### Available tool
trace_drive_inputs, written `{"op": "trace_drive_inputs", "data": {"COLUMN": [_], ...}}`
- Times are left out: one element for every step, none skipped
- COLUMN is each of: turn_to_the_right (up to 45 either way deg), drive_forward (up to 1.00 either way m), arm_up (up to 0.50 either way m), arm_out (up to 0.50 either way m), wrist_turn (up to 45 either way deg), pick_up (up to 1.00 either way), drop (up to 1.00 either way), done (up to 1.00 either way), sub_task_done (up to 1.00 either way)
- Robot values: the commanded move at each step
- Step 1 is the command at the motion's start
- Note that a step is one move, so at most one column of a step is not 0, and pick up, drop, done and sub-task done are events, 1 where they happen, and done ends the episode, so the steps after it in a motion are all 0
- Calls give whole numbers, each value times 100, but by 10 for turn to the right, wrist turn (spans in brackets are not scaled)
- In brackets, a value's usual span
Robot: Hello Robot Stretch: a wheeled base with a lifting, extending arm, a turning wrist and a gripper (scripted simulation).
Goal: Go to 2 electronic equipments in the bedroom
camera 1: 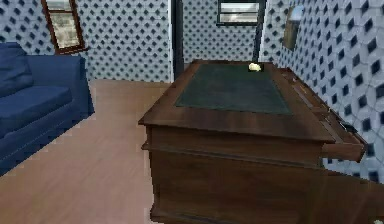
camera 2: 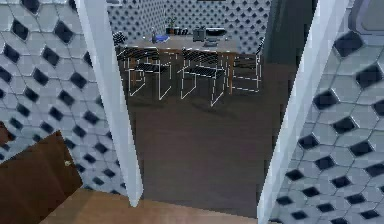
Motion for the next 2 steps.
{"op": "trace_drive_inputs", "data": {"turn_to_the_right": [0,-450], "drive_forward": [25,0], "arm_up": [0,0], "arm_out": [0,0], "wrist_turn": [0,0], "pick_up": [0,0], "drop": [0,0], "done": [0,0], "sub_task_done": [0,0]}}
